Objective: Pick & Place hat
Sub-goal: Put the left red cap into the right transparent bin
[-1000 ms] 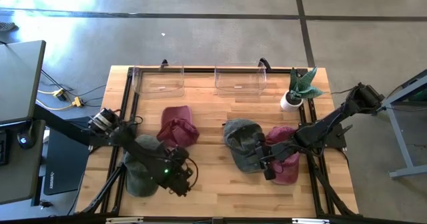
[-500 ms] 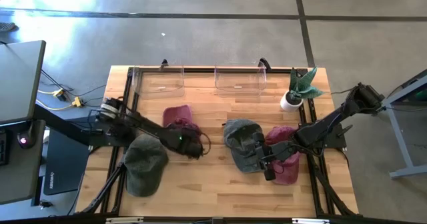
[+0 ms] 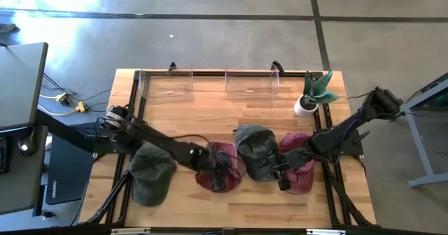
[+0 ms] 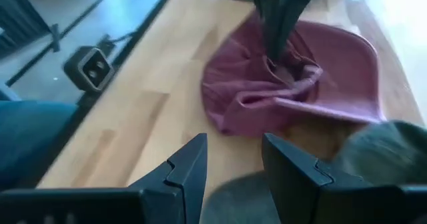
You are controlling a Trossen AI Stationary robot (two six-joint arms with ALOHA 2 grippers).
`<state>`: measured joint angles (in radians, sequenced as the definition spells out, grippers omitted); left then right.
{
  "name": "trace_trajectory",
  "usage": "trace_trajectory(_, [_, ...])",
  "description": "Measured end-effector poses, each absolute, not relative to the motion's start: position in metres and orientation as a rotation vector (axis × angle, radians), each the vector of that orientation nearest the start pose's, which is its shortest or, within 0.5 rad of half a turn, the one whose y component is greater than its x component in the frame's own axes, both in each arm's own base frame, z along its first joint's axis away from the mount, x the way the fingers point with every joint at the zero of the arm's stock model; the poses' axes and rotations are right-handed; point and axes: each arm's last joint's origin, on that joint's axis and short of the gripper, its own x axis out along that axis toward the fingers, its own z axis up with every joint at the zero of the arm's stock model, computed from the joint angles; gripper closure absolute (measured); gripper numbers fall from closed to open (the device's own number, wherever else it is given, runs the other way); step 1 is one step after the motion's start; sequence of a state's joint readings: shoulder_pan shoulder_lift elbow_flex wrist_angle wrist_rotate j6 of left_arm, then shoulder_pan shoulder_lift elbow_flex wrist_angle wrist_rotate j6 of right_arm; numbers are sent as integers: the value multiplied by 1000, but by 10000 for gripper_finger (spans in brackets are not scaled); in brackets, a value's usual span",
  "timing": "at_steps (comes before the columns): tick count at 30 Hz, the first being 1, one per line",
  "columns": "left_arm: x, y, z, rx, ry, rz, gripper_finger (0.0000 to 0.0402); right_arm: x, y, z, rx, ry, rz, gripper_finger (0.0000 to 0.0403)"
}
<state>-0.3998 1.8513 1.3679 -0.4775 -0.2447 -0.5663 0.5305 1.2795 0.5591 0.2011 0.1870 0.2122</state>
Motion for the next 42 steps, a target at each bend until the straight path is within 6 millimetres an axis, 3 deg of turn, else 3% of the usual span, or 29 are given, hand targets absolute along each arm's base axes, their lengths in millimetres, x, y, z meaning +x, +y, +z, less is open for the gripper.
trace_trajectory(5, [341, -181, 233, -67, 907, 235, 401, 229, 148, 189, -81, 493, 393, 265])
trace_trajectory(11, [310, -216, 234, -57, 752, 422, 401, 266, 180, 177, -224, 574, 476, 265])
trace_trajectory(17, [309, -225, 216, -41, 671, 537, 401, 318, 206, 161, -330, 666, 519, 238])
trace_trajectory(23, [315, -224, 206, -59, 718, 525, 401, 352, 209, 132, -516, 832, 337, 198])
trace_trajectory(28, [315, -224, 204, -46, 711, 535, 401, 353, 201, 119, -582, 880, 227, 224])
trace_trajectory(35, [317, -226, 205, 54, 733, 471, 401, 351, 183, 119, -486, 934, 316, 382])
trace_trajectory(40, [334, -236, 200, 254, 701, 320, 401, 340, 169, 136, -476, 996, 326, 376])
trace_trajectory(42, [336, -239, 199, 320, 714, 241, 401, 330, 163, 149, -455, 943, 314, 384])
